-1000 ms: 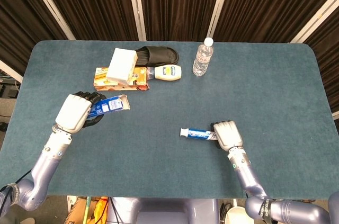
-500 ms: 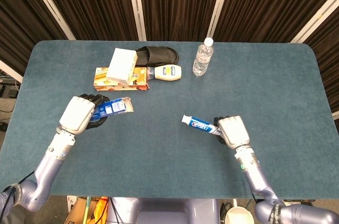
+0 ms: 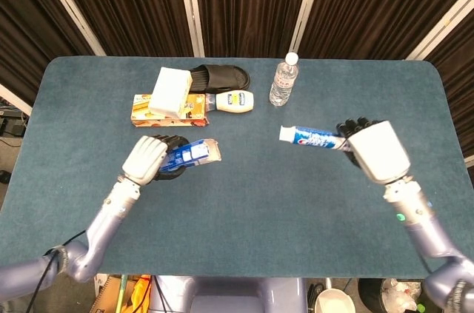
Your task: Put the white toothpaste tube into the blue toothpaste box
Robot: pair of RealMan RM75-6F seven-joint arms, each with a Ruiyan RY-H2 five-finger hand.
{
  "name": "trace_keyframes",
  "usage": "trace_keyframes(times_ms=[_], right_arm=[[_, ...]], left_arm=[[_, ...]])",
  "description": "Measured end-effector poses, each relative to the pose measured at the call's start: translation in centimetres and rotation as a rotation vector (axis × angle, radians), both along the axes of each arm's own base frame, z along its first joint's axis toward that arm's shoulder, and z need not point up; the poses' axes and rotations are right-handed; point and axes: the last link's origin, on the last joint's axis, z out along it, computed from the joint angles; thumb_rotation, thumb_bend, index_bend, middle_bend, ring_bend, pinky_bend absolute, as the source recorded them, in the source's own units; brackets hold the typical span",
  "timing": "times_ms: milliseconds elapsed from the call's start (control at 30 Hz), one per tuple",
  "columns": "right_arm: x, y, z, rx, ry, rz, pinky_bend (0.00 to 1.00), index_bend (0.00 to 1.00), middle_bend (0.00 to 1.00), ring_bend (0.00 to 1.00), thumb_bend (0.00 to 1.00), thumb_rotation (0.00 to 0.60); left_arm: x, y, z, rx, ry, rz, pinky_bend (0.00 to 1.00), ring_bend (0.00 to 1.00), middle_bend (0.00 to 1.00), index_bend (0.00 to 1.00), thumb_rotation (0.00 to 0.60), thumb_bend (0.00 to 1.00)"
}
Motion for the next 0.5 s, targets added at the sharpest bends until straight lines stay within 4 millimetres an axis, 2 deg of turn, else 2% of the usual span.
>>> trace_keyframes(times_ms=[100, 233, 400, 500], right_arm=[[0.7, -0.2, 2.5, -0.047, 0.063, 0.079, 0.87, 0.99, 0.85, 0.8, 0.47, 0.6], [1.3, -0.3, 4.5, -0.09, 0.167, 0.179, 0.87, 0.99, 0.85, 0.8, 0.47, 0.6], [1.9, -0.6, 6.5, -0.143, 0.28, 0.305, 0.87, 0.99, 0.85, 0.8, 0.47, 0.6], [2.1, -0.6, 7.0, -0.162, 0.309, 0.353, 0.87, 0.99, 0.85, 0.8, 0.47, 0.6]], left_arm=[[1.0, 0.4, -1.6, -0.001, -0.037, -0.034, 0.56, 0.52, 0.53, 0.38, 0.6, 0.39], [2.9, 0.8, -3.4, -0.006, -0.066, -0.088, 0.56, 0.52, 0.53, 0.38, 0.6, 0.39], [4.7, 0.9, -4.1, 0.008, -0.126, -0.134, 0.56, 0.51, 0.52, 0.37, 0.6, 0.39], [5.2, 0.8, -4.3, 0.024, -0.177, -0.158, 0.56, 0.51, 0.51, 0.36, 0.6, 0.39]])
